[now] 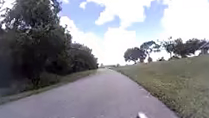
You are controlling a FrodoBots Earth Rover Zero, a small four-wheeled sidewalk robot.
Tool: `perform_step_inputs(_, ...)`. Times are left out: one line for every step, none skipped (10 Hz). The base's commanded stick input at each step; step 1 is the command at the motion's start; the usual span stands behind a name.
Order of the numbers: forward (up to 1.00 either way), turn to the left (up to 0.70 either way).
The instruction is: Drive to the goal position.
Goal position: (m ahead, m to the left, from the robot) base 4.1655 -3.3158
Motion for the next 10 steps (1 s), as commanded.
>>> perform_step_inputs(0.7,0.0)
perform_step_inputs(0.7,0.0)
perform_step_inputs(0.7,0.0)
perform_step_inputs(0.7,0.0)
perform_step_inputs(0.7,0.0)
perform_step_inputs(0.7,0.0)
perform_step_inputs(0.7,0.0)
perform_step_inputs(0.7,0.0)
perform_step_inputs(0.7,0.0)
perform_step_inputs(0.7,0.0)
